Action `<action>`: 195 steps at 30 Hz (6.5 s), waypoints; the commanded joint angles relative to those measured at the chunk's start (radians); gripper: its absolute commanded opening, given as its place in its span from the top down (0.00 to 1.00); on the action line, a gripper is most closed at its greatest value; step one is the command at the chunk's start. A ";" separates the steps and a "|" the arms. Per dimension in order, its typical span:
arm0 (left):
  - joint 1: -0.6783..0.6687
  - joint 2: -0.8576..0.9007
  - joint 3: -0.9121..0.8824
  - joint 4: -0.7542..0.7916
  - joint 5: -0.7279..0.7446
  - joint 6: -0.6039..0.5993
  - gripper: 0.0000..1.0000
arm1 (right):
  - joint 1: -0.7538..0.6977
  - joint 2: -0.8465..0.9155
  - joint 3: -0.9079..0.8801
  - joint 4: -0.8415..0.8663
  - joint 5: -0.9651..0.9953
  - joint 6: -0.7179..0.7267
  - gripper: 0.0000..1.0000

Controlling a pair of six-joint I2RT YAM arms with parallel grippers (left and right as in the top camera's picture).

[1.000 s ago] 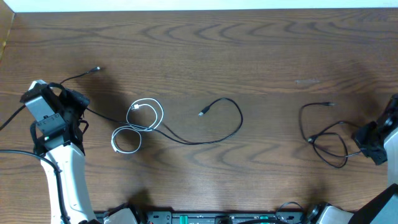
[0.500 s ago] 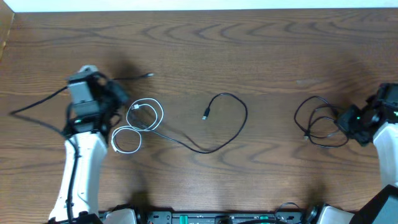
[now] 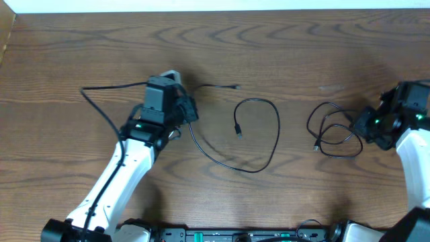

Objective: Untangle cables

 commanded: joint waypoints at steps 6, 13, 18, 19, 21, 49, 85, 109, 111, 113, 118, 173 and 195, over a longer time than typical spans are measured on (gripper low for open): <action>-0.119 0.028 0.010 -0.010 -0.008 0.018 0.87 | 0.010 -0.057 0.360 -0.235 0.169 -0.022 0.99; -0.182 0.043 0.006 -0.011 -0.007 0.017 0.87 | -0.006 -0.057 0.607 -0.391 0.278 -0.021 0.99; -0.218 0.043 0.006 -0.011 -0.007 0.013 0.87 | -0.061 -0.057 0.799 -0.483 0.350 -0.010 0.99; -0.222 0.043 0.006 -0.011 -0.006 0.011 0.87 | -0.072 -0.056 0.826 -0.496 0.365 -0.010 0.99; -0.237 0.043 0.006 -0.011 -0.007 0.002 0.86 | -0.110 -0.056 0.908 -0.534 0.397 -0.010 0.99; -0.287 0.043 -0.011 -0.010 -0.060 0.001 0.92 | -0.531 0.204 1.119 -0.606 0.622 0.031 0.99; -0.287 0.072 -0.018 0.036 -0.064 0.010 0.92 | -0.837 0.457 1.111 -0.514 0.435 0.012 0.99; -0.287 0.091 -0.018 0.063 -0.064 0.010 0.92 | -0.840 0.608 1.094 -0.540 0.435 0.016 0.48; -0.287 0.091 -0.018 0.063 -0.063 0.010 0.92 | -0.840 0.608 1.094 -0.540 0.435 0.016 0.38; -0.287 0.091 -0.018 0.063 -0.064 0.010 0.92 | -0.840 0.608 1.094 -0.540 0.435 0.016 0.36; -0.287 0.091 -0.018 0.063 -0.064 0.010 0.92 | -0.840 0.608 1.094 -0.541 0.435 0.016 0.32; 0.121 -0.099 -0.016 -0.152 -0.060 0.023 0.78 | 0.416 0.470 1.088 -0.660 0.269 -0.089 0.01; 0.132 -0.234 -0.016 -0.361 -0.107 0.035 0.73 | 0.904 0.077 0.258 -0.326 0.420 0.458 0.01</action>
